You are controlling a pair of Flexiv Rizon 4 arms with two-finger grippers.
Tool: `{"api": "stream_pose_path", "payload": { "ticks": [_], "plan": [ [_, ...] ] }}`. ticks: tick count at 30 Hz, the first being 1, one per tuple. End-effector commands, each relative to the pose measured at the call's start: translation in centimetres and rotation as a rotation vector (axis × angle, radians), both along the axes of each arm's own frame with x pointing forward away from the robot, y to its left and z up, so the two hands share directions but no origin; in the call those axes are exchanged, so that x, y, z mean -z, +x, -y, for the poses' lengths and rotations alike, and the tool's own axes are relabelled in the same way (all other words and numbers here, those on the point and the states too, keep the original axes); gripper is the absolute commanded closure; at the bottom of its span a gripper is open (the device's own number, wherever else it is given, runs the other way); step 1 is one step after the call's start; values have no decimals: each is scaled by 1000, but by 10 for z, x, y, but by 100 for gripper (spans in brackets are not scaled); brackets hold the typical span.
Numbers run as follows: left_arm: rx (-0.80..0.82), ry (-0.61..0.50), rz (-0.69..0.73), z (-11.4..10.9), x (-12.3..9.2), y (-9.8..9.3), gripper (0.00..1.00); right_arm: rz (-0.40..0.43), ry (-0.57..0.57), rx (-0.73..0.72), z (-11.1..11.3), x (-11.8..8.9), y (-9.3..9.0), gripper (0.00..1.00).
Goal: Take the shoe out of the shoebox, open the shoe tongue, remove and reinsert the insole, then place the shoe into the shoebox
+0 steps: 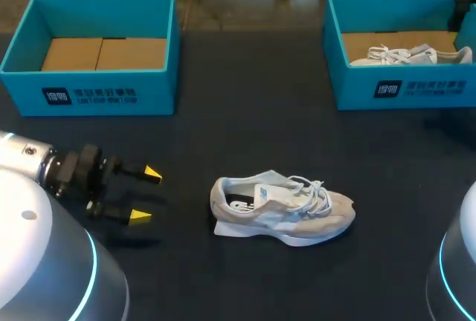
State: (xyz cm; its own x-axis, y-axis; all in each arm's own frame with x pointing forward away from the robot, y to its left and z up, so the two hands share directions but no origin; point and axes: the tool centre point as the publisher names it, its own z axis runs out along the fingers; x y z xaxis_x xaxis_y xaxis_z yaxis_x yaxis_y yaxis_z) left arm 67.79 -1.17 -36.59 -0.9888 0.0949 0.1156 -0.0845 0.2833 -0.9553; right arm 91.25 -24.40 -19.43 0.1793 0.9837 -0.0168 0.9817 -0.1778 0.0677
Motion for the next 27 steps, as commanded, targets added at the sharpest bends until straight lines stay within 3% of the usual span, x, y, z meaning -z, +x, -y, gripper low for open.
{"api": "stream_pose_path", "payload": {
  "ticks": [1, 13, 21, 27],
  "plan": [
    [-38, -8, 7, 10, 4, -7, 0, 0, -1, 1, 0, 0, 0, 0],
    [-59, 1, 16, 29, 15, -14, 0, 0, -1, 1, 0, 0, 0, 0],
    [-78, 2, 34, 54, 23, -13, 0, 0, -1, 1, 0, 0, 0, 0],
    [-69, 20, 27, 56, 20, -11, 0, 0, -1, 1, 0, 0, 0, 0]
  ]
}}
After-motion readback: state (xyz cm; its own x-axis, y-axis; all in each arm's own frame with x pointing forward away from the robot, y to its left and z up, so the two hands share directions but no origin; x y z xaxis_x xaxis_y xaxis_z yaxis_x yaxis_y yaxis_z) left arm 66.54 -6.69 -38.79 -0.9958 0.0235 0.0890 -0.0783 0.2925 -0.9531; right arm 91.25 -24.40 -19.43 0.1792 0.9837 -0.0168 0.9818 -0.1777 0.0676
